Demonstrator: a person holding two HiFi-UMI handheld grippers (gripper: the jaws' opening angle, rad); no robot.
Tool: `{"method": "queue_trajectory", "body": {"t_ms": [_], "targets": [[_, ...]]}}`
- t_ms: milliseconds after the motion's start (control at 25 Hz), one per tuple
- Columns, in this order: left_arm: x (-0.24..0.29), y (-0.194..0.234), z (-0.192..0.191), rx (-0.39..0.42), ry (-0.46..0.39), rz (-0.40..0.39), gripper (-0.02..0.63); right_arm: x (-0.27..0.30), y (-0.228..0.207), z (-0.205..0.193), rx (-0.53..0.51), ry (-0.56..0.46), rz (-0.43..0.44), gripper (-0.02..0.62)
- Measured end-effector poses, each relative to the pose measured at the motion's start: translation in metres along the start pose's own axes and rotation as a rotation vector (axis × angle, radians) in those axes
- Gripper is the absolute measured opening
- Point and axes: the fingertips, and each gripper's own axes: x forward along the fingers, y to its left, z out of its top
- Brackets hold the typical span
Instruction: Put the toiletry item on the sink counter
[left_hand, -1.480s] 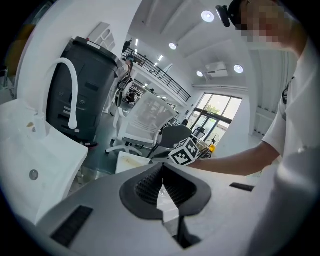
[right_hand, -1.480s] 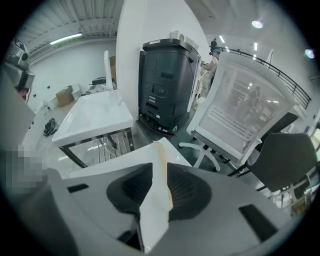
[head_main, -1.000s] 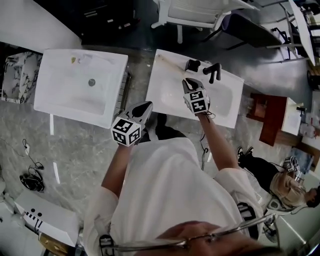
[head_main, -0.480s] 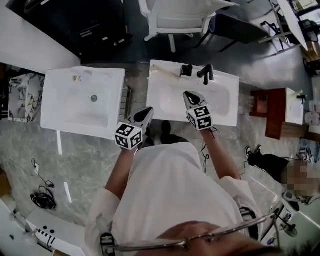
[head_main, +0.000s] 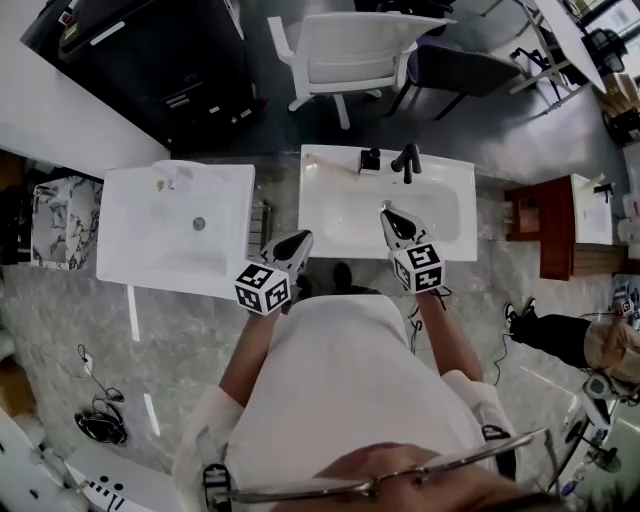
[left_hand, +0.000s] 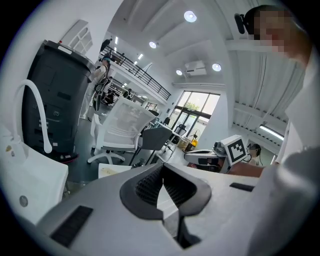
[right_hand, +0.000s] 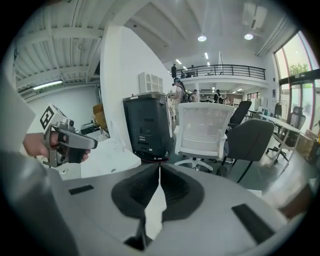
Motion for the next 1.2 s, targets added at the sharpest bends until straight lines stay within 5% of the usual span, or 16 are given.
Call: {"method": "queue_trajectory", "body": {"t_ms": [480,1200], "targets": [[0.006,-0.019,0.026,0.055,-0.049,-0.033,0.005,-0.042,0.008,0.004,0.112,-0.125,0.046,0.008],[0.016,-0.039,0.033,0.065,-0.069,-0.046,0.005,-0.058,-0.002,0.014,0.081,-0.189,0.068,0.006]]}}
